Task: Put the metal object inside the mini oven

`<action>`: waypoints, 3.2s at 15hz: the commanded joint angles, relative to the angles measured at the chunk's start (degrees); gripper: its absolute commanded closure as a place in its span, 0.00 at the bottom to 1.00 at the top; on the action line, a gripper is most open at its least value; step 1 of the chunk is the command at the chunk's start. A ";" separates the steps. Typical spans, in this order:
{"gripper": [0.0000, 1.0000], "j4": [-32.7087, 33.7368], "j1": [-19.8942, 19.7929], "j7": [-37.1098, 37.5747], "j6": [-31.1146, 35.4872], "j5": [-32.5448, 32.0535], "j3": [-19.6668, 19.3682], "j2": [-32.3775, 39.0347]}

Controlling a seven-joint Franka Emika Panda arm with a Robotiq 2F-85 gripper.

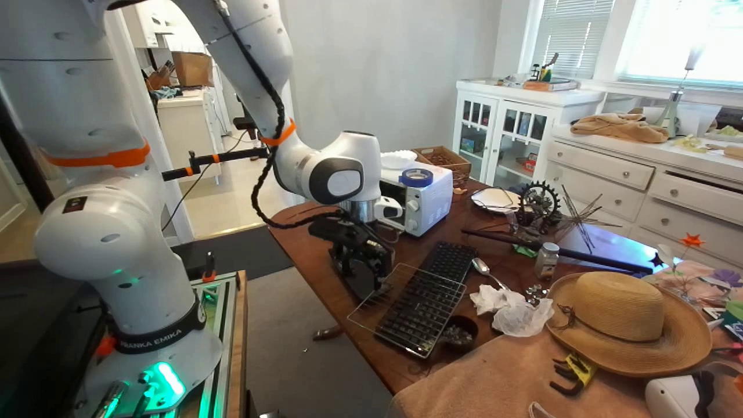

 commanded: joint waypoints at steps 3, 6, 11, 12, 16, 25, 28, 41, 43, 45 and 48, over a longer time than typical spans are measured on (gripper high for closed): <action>0.00 6.41 -0.22 -0.21 4.61 3.20 2.79 13.60; 0.00 9.01 0.03 0.00 4.72 1.89 3.07 16.87; 0.00 13.23 1.03 -0.42 3.62 -0.31 3.06 20.05; 0.00 13.81 1.09 -0.65 3.73 -0.43 3.21 20.74; 0.00 13.51 0.59 -1.10 3.49 0.47 4.08 20.29; 0.00 8.91 4.28 6.26 7.78 -1.58 2.13 17.87; 0.00 7.67 6.64 9.71 9.39 -4.15 -0.04 18.04; 0.00 13.50 12.97 10.54 6.20 -16.08 -5.89 21.84; 0.00 14.44 12.19 9.94 6.78 -15.87 -4.80 22.99; 0.01 14.75 12.00 9.88 7.39 -15.32 -4.59 23.92; 0.06 14.95 11.94 10.25 8.19 -15.14 -4.90 25.01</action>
